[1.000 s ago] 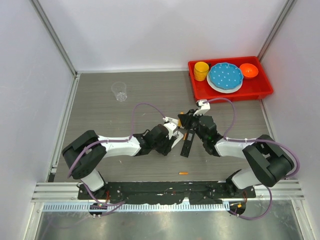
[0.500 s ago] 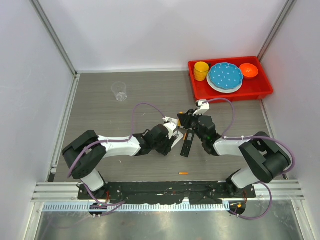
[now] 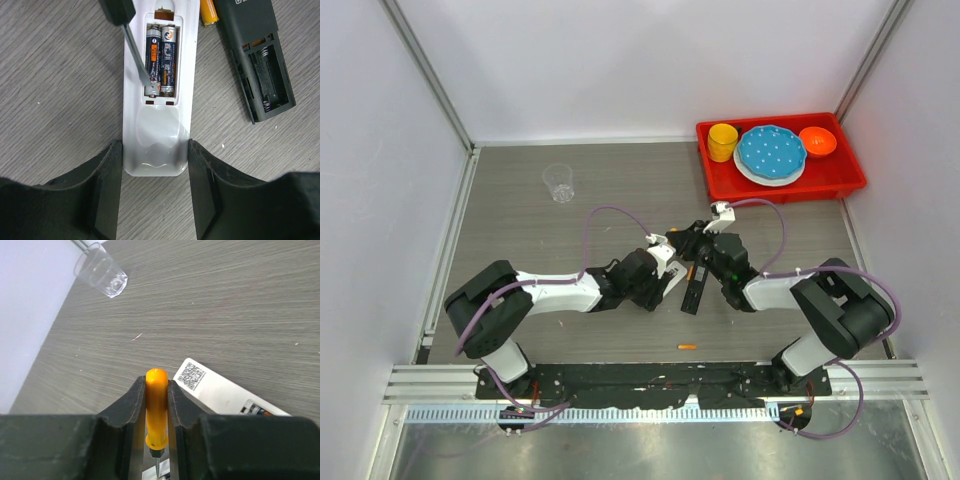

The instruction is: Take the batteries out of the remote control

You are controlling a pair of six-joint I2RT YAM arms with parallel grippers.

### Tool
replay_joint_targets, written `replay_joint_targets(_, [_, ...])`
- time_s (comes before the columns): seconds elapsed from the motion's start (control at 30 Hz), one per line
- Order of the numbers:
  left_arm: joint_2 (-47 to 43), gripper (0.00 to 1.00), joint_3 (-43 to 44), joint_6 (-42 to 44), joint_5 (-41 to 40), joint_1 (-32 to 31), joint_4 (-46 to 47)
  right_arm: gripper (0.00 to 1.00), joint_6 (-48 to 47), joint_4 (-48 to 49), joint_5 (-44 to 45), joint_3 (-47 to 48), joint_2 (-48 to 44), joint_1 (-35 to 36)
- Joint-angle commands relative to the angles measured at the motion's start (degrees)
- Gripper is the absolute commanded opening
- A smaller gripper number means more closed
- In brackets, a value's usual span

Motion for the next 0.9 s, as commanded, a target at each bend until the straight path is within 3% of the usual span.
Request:
replay_joint_targets(0.0, [4.1, 0.20, -2.5, -1.0, 2.1, -0.5, -5.2, 0.01, 7.0, 4.5, -3.0, 0.3, -0.4, -0.6])
replay_joint_targets(0.57, [3.1, 0.21, -2.5, -0.9, 1.9, -0.5, -5.2, 0.01, -3.0, 2.4, 7.2, -1.7, -6.0, -0.8])
replay_joint_targets(0.7, [-0.1, 0.57, -1.8, -1.0, 0.7, -0.5, -5.7, 0.01, -3.2, -0.7, 6.5, -1.2, -9.0, -0.8])
replay_joint_targets(0.8, [-4.6, 0.72, 0.0, -1.0, 0.5, 0.1, -6.0, 0.01, -3.2, -3.3, 6.1, -1.1, -11.9, -0.8])
replay_joint_targets(0.87, [-7.8, 0.76, 1.0, -1.2, 1.8, 1.2, -5.8, 0.01, -3.2, -4.5, 5.1, -1.0, -14.2, -0.8])
